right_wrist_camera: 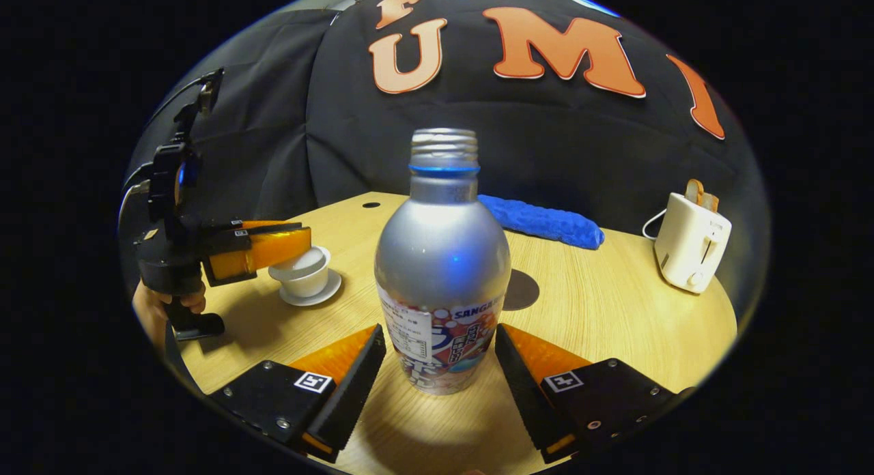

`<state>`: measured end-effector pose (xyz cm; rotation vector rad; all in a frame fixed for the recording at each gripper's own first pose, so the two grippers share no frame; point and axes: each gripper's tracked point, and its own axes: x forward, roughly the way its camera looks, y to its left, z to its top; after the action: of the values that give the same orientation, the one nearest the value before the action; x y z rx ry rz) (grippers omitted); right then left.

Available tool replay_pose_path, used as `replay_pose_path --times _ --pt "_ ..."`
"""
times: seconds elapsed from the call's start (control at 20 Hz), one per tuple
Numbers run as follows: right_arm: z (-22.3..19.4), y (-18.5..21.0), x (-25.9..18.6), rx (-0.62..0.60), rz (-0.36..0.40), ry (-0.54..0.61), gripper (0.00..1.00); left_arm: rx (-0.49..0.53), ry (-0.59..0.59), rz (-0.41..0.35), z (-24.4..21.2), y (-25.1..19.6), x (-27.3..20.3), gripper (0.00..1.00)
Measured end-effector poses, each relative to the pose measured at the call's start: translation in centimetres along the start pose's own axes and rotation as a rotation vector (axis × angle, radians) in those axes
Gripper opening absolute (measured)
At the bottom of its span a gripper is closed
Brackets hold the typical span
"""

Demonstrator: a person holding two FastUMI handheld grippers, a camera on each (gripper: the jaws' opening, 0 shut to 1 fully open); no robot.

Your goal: Open the teacup lid with one hand, grasp the water bottle and pour water into the teacup with the other hand; after pouring, place the water bottle on the coaster and then close the teacup lid.

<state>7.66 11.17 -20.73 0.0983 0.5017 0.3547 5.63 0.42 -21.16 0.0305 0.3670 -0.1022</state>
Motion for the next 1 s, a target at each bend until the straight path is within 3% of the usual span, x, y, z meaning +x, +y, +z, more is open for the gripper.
replay_pose_path --times 0.1,0.3,0.5,0.55,0.95,1.0 --pt "-0.5 0.2 0.2 0.01 0.005 0.024 0.97 -0.001 -0.016 0.005 0.6 0.1 -0.2 0.27" --pt "-1.5 -0.1 0.8 0.025 -0.015 0.066 0.91 -0.005 -0.046 0.02 1.8 0.5 -0.7 0.3" --pt "-1.4 -0.7 1.0 0.023 -0.038 0.1 0.76 -0.022 -0.045 0.05 1.7 1.2 -1.1 0.3" --pt "-1.4 -0.9 1.0 0.008 -0.05 0.108 0.8 -0.034 -0.044 0.053 1.7 1.7 -1.3 0.3" --pt "0.8 -2.2 -0.1 -0.19 -0.113 0.152 0.8 -0.001 -0.052 0.124 1.9 5.3 -3.5 0.27" --pt "1.3 -2.5 -0.2 -0.23 -0.128 0.153 0.8 -0.003 -0.055 0.132 1.8 5.8 -3.9 0.3"
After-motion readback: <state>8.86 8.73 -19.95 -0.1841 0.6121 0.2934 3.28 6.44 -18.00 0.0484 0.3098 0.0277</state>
